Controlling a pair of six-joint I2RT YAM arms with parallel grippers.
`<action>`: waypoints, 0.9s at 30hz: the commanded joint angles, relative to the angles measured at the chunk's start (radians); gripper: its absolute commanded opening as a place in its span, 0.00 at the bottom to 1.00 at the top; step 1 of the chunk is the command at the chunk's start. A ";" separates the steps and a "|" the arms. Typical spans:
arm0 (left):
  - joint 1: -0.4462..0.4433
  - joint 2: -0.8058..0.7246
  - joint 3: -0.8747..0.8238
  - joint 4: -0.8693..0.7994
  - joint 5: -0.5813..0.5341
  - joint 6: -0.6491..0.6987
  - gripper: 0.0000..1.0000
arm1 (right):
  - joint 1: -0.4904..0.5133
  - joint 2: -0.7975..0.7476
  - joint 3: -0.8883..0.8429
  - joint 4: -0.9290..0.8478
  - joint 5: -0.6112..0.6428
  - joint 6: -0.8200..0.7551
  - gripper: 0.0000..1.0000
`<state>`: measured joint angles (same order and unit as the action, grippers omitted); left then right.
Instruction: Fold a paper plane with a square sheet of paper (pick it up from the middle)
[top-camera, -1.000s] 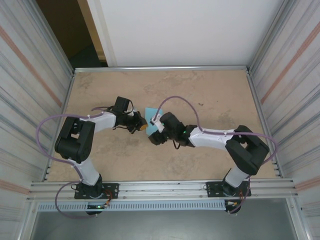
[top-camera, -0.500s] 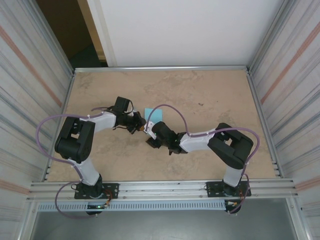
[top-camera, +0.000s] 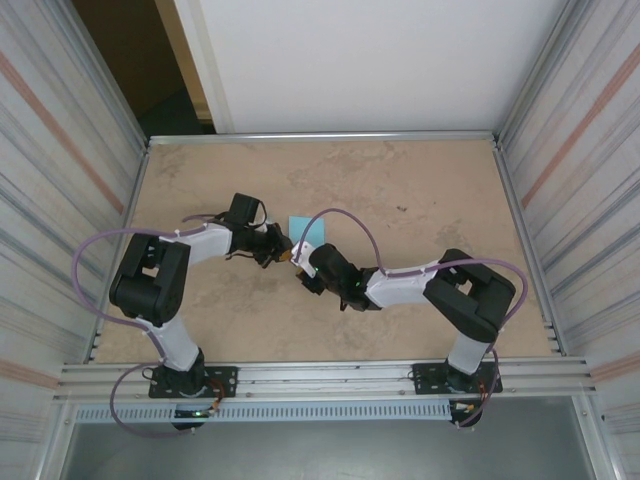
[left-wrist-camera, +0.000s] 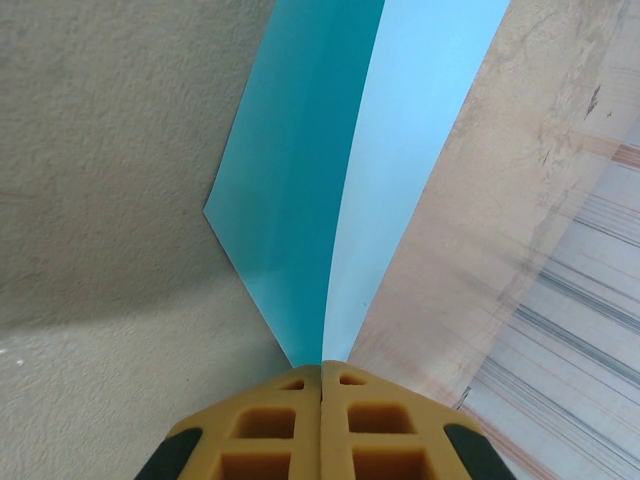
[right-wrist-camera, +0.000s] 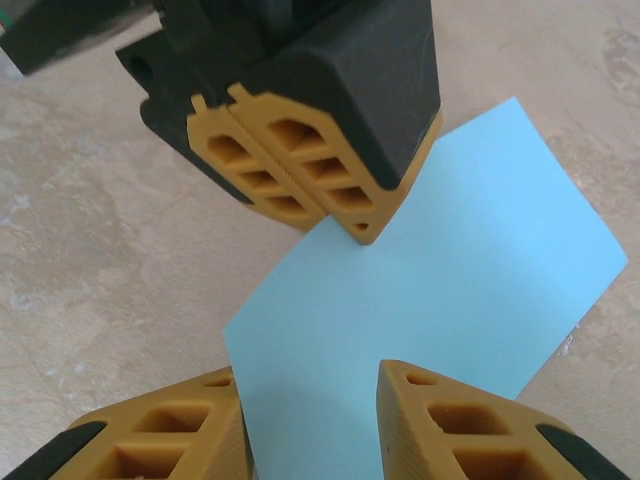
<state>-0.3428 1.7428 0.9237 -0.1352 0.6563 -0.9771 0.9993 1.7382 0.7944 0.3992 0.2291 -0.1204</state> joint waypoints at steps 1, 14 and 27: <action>-0.005 -0.003 0.009 -0.026 -0.005 -0.005 0.00 | -0.009 -0.025 0.002 0.027 -0.030 0.021 0.33; 0.048 -0.060 0.003 -0.107 -0.047 0.064 0.30 | -0.044 -0.047 0.006 -0.070 -0.193 0.069 0.02; 0.017 -0.007 0.135 -0.093 -0.006 0.217 0.39 | -0.167 -0.037 0.000 -0.131 -0.602 0.277 0.04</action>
<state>-0.2932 1.6665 0.9932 -0.2085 0.6312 -0.8303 0.8440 1.6917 0.7944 0.2905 -0.2489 0.0795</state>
